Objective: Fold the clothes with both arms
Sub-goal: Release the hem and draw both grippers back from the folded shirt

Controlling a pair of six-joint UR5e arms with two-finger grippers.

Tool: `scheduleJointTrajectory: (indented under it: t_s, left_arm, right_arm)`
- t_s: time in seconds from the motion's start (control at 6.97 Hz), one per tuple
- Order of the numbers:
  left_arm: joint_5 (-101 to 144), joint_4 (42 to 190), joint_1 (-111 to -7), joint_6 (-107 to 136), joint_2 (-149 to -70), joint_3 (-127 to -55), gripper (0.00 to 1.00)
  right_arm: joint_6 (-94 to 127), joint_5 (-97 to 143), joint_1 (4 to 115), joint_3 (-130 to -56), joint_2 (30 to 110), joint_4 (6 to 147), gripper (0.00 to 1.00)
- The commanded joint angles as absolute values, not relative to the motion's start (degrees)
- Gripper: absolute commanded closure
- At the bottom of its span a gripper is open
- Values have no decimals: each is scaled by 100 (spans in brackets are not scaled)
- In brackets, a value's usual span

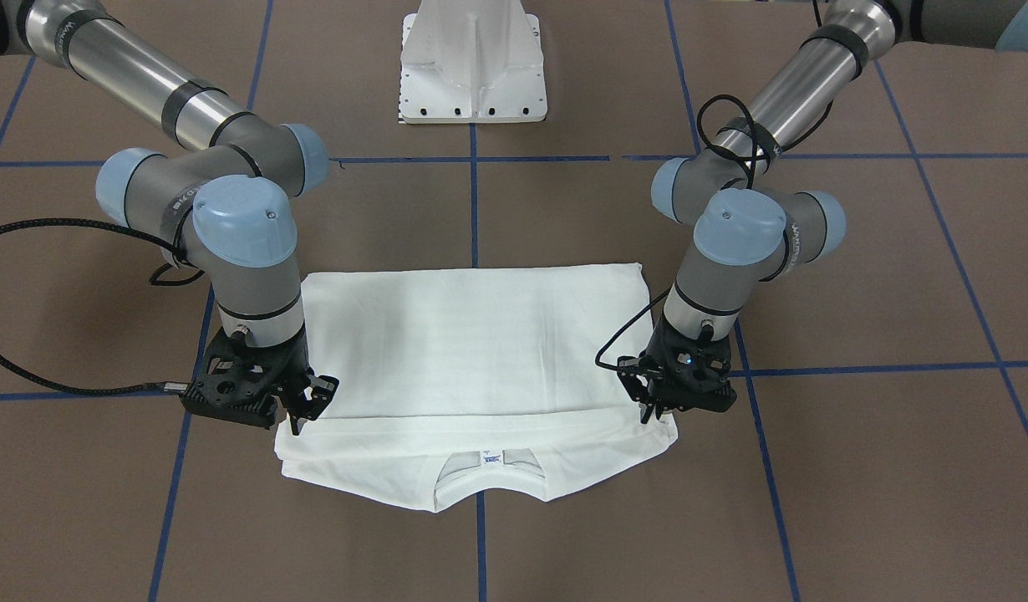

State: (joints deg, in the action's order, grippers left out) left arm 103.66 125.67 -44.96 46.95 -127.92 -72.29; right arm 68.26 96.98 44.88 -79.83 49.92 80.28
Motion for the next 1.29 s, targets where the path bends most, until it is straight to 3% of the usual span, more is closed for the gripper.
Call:
scheduleJointTrajectory:
  t_s: [0.0,0.43,0.72,0.86,1.0,1.15]
  left_arm:
    - [10423,12708,-4544,4194,-12544,-7599,0]
    - [10424,12726,-4299,4690,-11097,-9356,0]
    - [10371,13618,-3746,5271,-10436,-9475,0]
    - [10354,13823,-3588,5482,-10320,-9483,7]
    - [10345,13825,-3412,5693,-10318,-9483,35]
    - [10345,13825,-3323,5704,-10318,-9483,39]
  right_arm:
    - [6785,9580,4491,-8085,5001,7998,0]
    - [6785,9580,4491,-8121,5019,7981,0]
    - [6785,9563,4482,-8121,5211,7394,0]
    - [6776,9571,4482,-8121,5221,7366,0]
    - [6785,9563,4474,-8121,5212,7365,0]
    - [6785,9563,4474,-8121,5212,7365,0]
